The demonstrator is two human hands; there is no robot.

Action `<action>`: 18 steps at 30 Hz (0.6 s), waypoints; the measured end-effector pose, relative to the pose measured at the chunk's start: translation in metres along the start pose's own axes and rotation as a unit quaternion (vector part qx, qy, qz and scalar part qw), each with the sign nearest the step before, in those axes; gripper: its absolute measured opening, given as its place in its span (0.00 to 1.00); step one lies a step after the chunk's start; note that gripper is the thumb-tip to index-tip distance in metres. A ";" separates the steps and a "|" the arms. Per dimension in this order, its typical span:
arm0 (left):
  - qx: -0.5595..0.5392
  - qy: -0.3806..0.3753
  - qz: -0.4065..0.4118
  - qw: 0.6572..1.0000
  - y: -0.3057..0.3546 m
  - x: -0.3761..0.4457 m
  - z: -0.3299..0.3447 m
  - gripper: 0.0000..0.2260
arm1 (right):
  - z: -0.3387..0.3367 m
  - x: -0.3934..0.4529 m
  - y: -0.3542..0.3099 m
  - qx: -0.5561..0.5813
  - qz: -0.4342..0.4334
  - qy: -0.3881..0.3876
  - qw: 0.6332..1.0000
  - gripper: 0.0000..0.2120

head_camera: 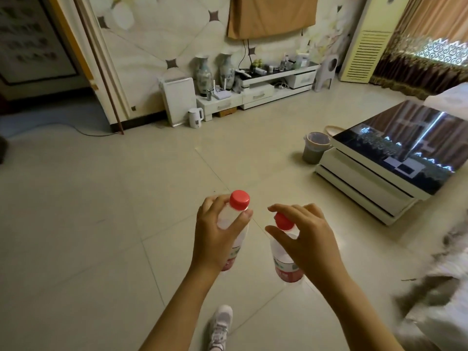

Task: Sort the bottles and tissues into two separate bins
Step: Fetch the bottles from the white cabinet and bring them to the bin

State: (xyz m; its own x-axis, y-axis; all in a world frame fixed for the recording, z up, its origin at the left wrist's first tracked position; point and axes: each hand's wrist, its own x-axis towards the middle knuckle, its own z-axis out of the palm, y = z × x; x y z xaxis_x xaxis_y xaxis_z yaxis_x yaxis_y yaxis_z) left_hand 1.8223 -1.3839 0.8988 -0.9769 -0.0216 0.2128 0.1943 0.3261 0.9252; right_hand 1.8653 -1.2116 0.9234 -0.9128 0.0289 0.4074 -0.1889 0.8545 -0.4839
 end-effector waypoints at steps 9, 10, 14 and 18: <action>0.017 -0.019 0.025 0.999 -0.037 0.196 0.030 0.26 | 0.060 0.173 0.056 -0.013 0.043 -0.023 0.999 0.17; 0.018 -0.030 0.025 0.999 -0.039 0.217 0.034 0.24 | 0.064 0.191 0.062 -0.014 0.046 -0.023 0.999 0.17; 0.028 -0.060 0.042 0.997 -0.043 0.289 0.058 0.19 | 0.079 0.256 0.092 -0.027 0.062 -0.014 0.998 0.16; 0.052 -0.077 0.057 0.994 -0.053 0.359 0.094 0.20 | 0.096 0.322 0.136 -0.036 0.077 -0.005 0.996 0.15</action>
State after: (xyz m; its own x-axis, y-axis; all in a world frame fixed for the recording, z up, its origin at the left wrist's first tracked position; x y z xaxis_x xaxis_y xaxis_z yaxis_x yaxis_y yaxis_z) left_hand 1.4526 -1.3201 0.8965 -0.9526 0.1642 0.2562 0.3023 0.4149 0.8582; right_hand 1.5112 -1.1365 0.9140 -0.9325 0.1580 0.3247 -0.0200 0.8752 -0.4834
